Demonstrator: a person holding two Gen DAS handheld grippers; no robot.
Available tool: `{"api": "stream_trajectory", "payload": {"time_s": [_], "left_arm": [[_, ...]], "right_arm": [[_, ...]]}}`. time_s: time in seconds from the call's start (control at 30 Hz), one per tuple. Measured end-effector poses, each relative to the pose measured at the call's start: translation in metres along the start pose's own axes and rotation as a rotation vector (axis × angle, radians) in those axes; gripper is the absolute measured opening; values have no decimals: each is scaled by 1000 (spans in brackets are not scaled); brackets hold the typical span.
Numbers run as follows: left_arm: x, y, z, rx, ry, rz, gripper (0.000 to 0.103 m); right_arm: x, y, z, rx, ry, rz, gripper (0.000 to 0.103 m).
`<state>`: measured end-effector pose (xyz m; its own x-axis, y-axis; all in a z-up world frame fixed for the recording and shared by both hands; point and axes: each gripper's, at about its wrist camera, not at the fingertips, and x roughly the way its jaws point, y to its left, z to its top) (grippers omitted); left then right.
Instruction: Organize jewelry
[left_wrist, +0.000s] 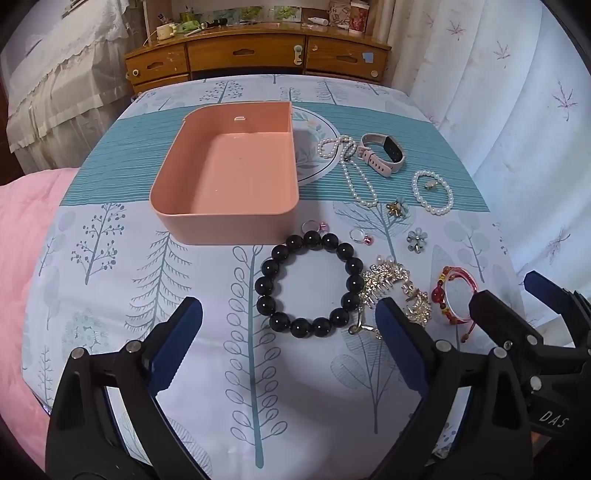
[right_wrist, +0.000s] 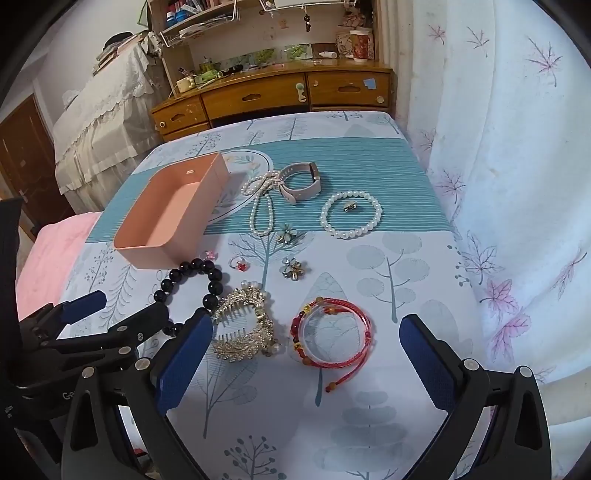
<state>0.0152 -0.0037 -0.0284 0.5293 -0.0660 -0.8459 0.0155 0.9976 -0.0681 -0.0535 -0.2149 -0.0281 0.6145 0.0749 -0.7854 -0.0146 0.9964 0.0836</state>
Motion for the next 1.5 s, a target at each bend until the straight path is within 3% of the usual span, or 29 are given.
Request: {"api": "stream_trajectory", "payload": {"time_s": [0.17,0.73,0.9,1.03,1.17,1.5], "left_arm": [[-1,-3,-1,10,3,-5,89],[3,4,-2,-10,29,-12,88],[7,3,-3,-12,43,-13,88],[6,2,-4,-10,40,-12,88],[7,2,-4,-20,43,-18,89],[10,3,-5,-27,49,-14,89]], "right_arm": [[-2,2,1,-9,-12,5,97],[1,7,-2,-27,17,4,96],[-1,10,-2,-44,78,-31,96],[-1,6,-3,-17,74,-19,96],[0,5,-4,-37,12,-36,93],[-2,6,-5,-39,43,-30,88]]}}
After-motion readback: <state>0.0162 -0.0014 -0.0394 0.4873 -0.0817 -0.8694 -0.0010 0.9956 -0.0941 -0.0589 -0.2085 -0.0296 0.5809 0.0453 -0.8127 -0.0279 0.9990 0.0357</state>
